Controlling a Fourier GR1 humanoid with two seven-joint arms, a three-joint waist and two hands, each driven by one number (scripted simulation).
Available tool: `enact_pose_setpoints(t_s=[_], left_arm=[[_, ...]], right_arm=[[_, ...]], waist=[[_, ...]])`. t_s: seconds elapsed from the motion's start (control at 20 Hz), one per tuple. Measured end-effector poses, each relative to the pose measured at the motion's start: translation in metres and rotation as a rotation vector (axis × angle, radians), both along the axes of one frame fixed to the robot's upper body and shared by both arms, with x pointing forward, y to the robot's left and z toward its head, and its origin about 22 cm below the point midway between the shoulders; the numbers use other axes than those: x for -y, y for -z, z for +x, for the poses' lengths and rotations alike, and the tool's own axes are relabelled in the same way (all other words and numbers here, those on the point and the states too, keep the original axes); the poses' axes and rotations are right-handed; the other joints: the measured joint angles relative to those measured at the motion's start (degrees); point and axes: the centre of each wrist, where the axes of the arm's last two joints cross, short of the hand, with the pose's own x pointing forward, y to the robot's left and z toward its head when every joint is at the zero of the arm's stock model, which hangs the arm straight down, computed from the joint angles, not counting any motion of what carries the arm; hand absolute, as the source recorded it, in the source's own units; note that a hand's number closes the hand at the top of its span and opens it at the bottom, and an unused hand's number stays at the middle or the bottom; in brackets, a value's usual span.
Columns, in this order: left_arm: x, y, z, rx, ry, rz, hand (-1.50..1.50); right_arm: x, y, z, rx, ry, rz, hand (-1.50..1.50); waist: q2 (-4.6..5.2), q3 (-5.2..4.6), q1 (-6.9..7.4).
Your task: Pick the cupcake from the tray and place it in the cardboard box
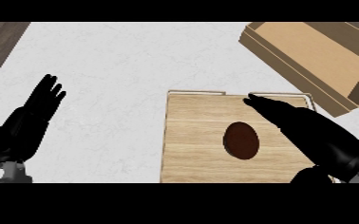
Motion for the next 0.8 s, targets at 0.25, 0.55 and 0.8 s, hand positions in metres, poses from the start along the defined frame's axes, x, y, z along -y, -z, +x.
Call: enact_pose_setpoints(t_s=[0.25,0.55,0.8], left_arm=[[-0.004,0.005,0.003,0.000,0.002,-0.002,0.00],[-0.002,-0.001,0.001,-0.004,0.002,0.000,0.00],[0.001,0.001,0.001,-0.004,0.001,-0.008,0.00]], right_arm=[[-0.006,0.001,0.005,0.031,-0.019,0.014,-1.50],[-0.017,0.011,0.003,0.048,-0.025,-0.030,-1.50],[-0.028,0.014,0.003,0.041,-0.025,-0.051,-1.50]], waist=[[0.01,-0.01,-0.04],[0.00,-0.01,-0.02],[-0.01,0.00,-0.03]])
